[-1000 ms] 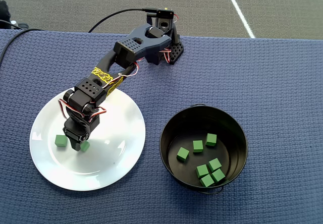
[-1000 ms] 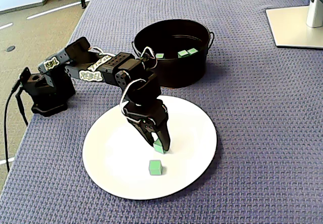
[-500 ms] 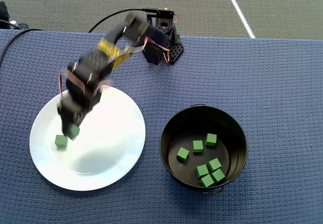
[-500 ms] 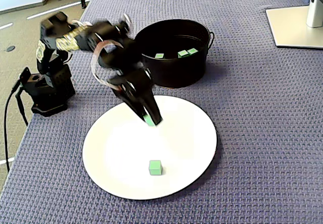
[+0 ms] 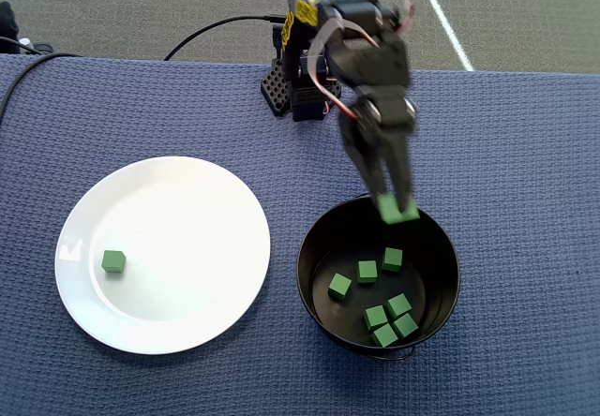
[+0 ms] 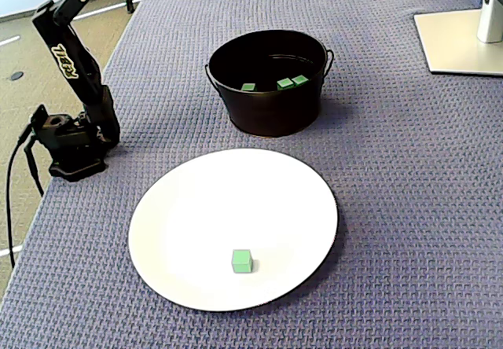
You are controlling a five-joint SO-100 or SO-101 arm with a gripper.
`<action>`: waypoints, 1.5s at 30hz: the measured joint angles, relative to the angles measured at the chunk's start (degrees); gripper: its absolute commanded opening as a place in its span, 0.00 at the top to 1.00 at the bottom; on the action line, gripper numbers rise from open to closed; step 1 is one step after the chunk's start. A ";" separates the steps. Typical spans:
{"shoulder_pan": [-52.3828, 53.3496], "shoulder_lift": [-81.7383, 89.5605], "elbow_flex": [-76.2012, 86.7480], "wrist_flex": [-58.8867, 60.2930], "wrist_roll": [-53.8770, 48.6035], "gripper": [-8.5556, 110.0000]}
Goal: Pick up the items on the white plate and put them in the black container.
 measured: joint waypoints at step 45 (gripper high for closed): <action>58.80 -34.72 -9.23 12.48 1.23 0.63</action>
